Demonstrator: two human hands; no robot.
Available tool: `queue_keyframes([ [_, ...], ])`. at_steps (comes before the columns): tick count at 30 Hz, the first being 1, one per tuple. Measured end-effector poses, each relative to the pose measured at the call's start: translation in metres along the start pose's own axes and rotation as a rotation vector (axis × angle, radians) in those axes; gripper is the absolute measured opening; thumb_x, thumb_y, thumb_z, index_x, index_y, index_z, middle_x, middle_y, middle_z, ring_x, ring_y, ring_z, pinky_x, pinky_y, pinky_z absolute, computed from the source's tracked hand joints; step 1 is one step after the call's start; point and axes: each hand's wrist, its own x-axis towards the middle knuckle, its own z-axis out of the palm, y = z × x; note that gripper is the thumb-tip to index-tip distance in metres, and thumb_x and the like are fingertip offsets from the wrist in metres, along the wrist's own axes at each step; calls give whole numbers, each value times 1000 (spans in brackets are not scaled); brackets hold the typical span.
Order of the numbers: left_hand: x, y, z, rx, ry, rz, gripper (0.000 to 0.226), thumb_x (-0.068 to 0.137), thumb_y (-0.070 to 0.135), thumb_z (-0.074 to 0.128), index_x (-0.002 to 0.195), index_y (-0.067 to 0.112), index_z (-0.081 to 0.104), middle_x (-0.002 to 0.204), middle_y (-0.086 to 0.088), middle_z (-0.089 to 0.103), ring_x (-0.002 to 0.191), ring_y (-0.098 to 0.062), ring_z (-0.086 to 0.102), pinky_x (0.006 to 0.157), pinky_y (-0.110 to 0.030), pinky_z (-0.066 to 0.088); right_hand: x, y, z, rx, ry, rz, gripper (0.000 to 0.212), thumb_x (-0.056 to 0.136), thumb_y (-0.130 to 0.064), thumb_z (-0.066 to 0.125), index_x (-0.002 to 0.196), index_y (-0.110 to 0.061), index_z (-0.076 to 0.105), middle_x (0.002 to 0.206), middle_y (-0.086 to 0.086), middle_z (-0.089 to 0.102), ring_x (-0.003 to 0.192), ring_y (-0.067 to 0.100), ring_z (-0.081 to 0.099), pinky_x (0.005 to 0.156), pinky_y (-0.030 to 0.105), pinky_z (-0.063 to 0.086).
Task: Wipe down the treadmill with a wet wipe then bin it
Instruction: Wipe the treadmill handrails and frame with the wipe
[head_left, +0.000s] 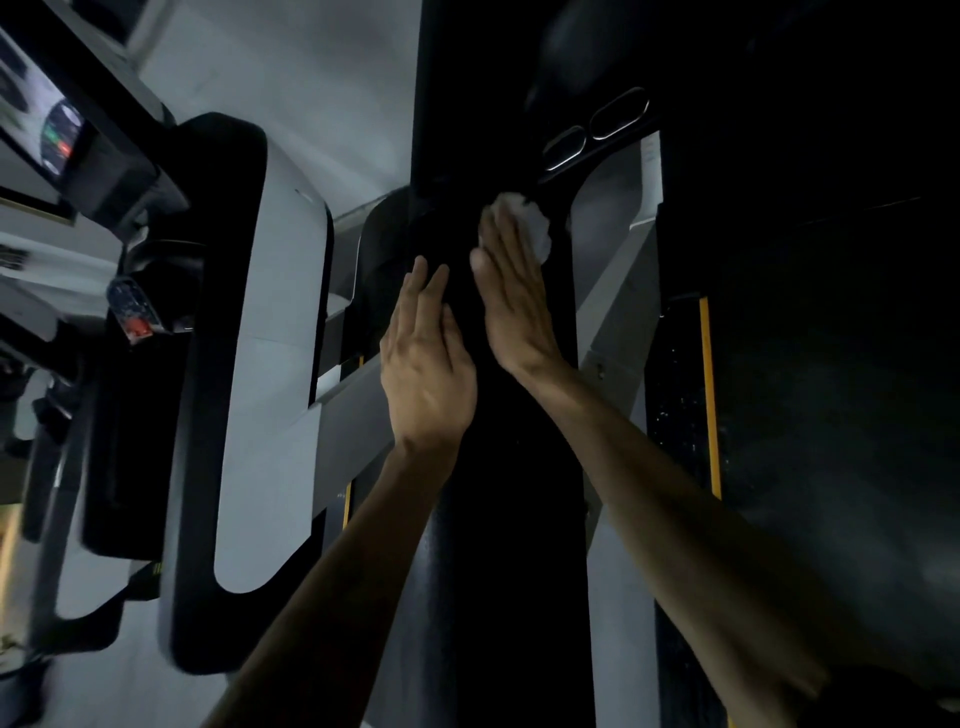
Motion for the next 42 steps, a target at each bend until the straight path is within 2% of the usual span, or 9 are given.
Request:
queue_keyframes([
  [2, 1, 1, 0, -4, -1, -4, 49, 106, 26, 32, 149, 14, 52, 160, -4, 44, 148, -21, 40, 118, -46, 37, -1, -7, 1, -38, -33, -119, 65, 107, -47, 14, 163, -15, 14, 172, 3, 2, 159, 18, -6, 129, 43, -2],
  [7, 1, 0, 0, 8, 7, 9, 47, 107, 26, 33, 147, 13, 53, 159, -5, 45, 147, -22, 42, 118, -45, 38, -44, 37, -5, -7, 27, -300, 57, 113, -38, 21, 158, -2, 27, 168, 6, 15, 158, 21, 11, 126, 57, 16],
  [12, 1, -1, 2, 32, 9, 9, 44, 107, 22, 35, 147, 14, 52, 159, -4, 45, 147, -20, 42, 117, -43, 38, -17, 20, -3, -64, 19, -85, 71, 106, -60, 9, 163, -18, 15, 172, 3, 3, 159, 17, -5, 129, 39, -5],
  [15, 1, 0, 2, 31, 5, -7, 46, 107, 24, 33, 147, 14, 52, 160, -3, 44, 147, -19, 41, 116, -44, 38, 4, -2, 0, -88, 0, -107, 61, 108, -47, 16, 164, -23, 12, 172, -1, -2, 158, 14, -10, 125, 30, -11],
  [18, 3, -1, 2, 30, 14, 9, 43, 108, 21, 36, 145, 12, 54, 159, -5, 45, 146, -21, 43, 116, -44, 38, -7, 4, -3, -26, 34, -253, 50, 112, -25, 35, 160, -11, 29, 169, 1, 13, 158, 19, 9, 130, 40, 12],
  [21, 3, -1, 1, 35, 12, -1, 41, 108, 19, 39, 145, 11, 54, 159, -5, 45, 146, -20, 42, 117, -37, 34, -17, 14, -3, -100, 247, -401, 39, 107, -10, 50, 143, 4, 54, 155, 15, 48, 146, 26, 43, 116, 44, 43],
  [24, 2, 1, 0, 35, -5, -9, 41, 108, 20, 39, 145, 12, 54, 159, -5, 44, 146, -21, 41, 116, -40, 34, -19, 11, -4, -205, 371, -443, 30, 104, -6, 56, 130, 4, 65, 139, 16, 63, 132, 23, 59, 109, 36, 50],
  [36, 1, 2, -3, 11, -63, -19, 49, 105, 34, 41, 148, 13, 51, 160, -9, 41, 148, -27, 38, 119, -47, 33, -28, -31, -47, -509, 133, -461, 37, 106, -17, 53, 137, -1, 62, 145, 12, 59, 138, 20, 53, 112, 23, 43],
  [42, 3, 5, -16, 13, -165, 18, 68, 99, 49, 32, 151, 6, 45, 162, -18, 36, 150, -35, 33, 122, -51, 30, -40, -59, -78, -667, 88, -486, 37, 106, -14, 53, 140, -4, 60, 149, 9, 56, 141, 20, 50, 109, 36, 50],
])
